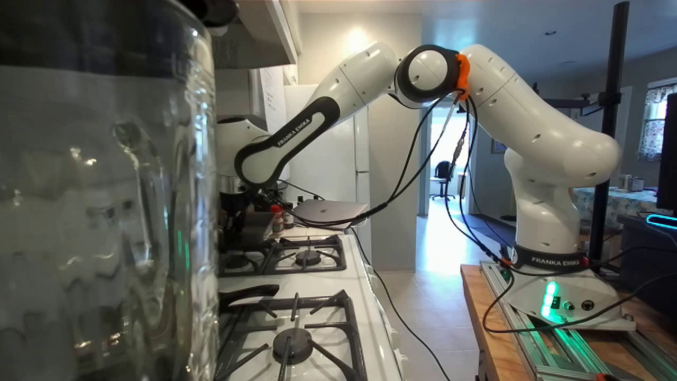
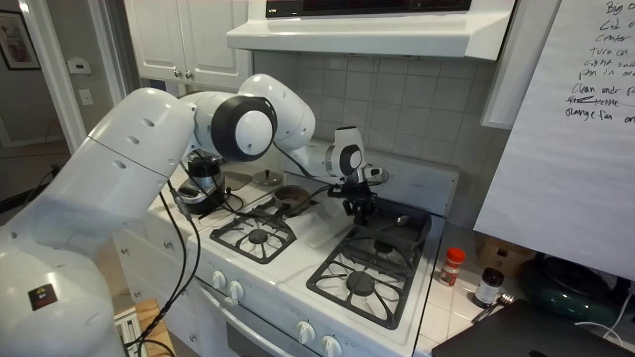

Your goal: Move the tray to the right

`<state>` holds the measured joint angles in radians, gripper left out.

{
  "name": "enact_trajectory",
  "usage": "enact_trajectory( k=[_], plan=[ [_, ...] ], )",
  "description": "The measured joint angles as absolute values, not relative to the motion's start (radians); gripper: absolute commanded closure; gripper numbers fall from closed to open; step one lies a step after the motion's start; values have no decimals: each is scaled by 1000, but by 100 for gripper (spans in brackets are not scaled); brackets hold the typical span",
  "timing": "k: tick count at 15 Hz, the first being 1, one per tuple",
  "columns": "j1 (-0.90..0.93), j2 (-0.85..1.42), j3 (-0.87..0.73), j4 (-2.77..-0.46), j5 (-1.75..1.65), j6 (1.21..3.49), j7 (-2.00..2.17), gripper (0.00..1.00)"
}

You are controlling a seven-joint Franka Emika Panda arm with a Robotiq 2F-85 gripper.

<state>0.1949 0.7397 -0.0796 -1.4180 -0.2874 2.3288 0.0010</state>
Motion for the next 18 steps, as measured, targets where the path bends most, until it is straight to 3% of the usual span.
enact_trajectory(
  k=[18],
  plan=[
    [168,279,-69,-2038,-289,2439,93,99]
  ],
)
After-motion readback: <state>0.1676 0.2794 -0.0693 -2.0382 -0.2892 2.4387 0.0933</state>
